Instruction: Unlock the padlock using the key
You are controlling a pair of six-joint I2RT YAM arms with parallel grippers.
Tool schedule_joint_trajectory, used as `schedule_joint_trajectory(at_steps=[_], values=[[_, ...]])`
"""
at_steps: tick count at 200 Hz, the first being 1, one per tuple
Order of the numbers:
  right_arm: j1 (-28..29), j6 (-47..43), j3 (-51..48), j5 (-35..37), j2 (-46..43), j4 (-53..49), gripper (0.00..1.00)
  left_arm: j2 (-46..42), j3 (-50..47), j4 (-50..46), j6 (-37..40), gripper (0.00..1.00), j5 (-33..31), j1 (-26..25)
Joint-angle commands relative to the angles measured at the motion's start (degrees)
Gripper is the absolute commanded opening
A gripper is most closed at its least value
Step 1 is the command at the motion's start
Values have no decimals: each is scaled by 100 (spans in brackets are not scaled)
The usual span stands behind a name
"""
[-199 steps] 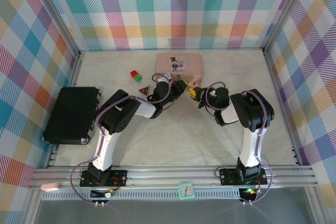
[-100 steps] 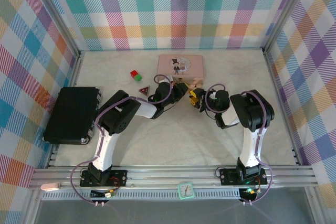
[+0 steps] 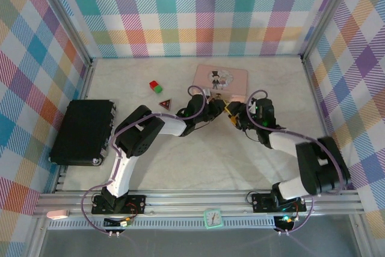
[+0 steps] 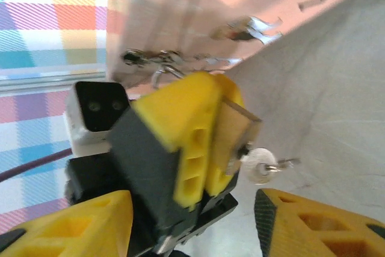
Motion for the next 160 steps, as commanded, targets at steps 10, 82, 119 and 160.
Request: schedule_joint_trajectory(at_steps=[10, 82, 119, 160], values=[[-37, -1963, 473, 930, -872, -2672, 61, 17, 30, -168, 198, 0, 102, -28], [-37, -3076, 869, 1576, -1400, -4043, 65, -104, -72, -723, 588, 13, -30, -105], [5, -3559, 1147, 1519, -1317, -4353, 66, -502, -327, -989, 695, 45, -118, -56], [507, -4008, 1514, 1782, -987, -4586, 66, -1387, -1041, -1149, 804, 57, -284, 231]])
